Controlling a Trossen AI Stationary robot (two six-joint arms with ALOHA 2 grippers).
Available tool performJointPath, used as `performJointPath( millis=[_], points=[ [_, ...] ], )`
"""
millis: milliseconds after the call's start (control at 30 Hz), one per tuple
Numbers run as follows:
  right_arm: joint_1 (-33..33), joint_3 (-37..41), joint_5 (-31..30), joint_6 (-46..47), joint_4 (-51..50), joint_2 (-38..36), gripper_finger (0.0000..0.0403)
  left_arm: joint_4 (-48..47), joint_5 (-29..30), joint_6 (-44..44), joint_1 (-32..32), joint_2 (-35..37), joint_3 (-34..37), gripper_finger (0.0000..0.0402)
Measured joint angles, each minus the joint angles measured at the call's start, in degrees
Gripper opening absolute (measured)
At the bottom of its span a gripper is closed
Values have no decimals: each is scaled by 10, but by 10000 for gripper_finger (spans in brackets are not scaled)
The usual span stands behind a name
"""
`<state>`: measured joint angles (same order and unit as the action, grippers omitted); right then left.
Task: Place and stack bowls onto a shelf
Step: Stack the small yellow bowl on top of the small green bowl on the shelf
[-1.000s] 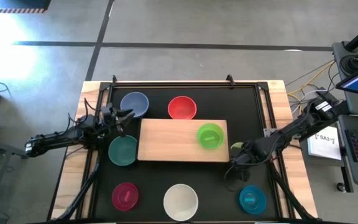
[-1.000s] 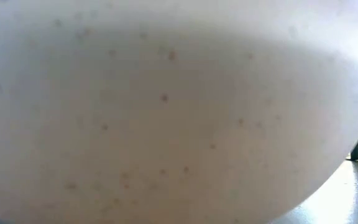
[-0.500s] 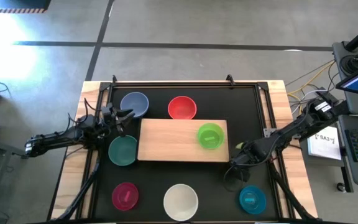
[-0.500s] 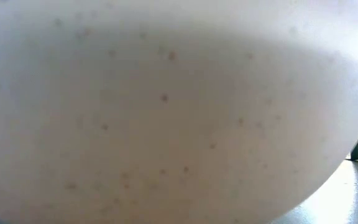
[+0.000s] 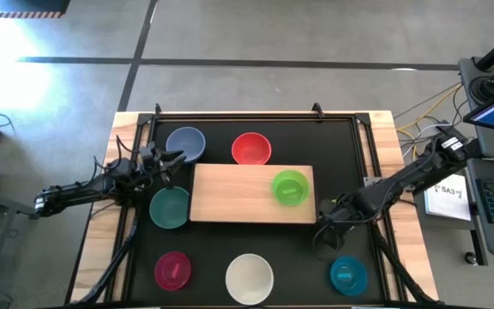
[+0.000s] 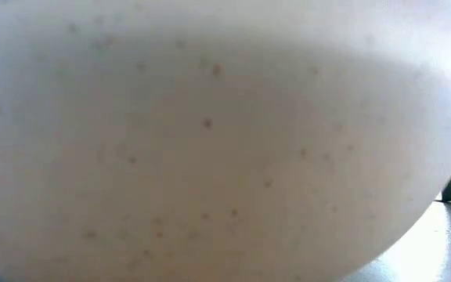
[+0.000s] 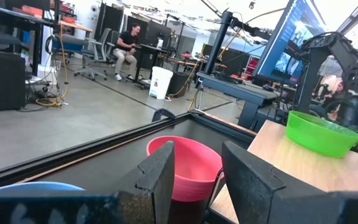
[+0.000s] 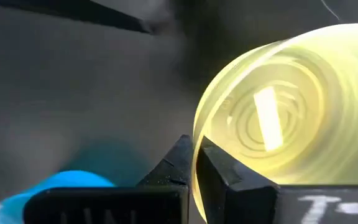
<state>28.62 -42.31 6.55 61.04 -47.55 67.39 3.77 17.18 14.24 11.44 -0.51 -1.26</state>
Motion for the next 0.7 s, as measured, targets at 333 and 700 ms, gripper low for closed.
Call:
performJointPath(
  millis=[333,700],
  points=[
    [0,-59,101,51,2,-11,8,0,0,0,0,0,0,116],
    [0,-127,171,100,-23,2,8,0,0,0,0,0,0,116]
  ],
)
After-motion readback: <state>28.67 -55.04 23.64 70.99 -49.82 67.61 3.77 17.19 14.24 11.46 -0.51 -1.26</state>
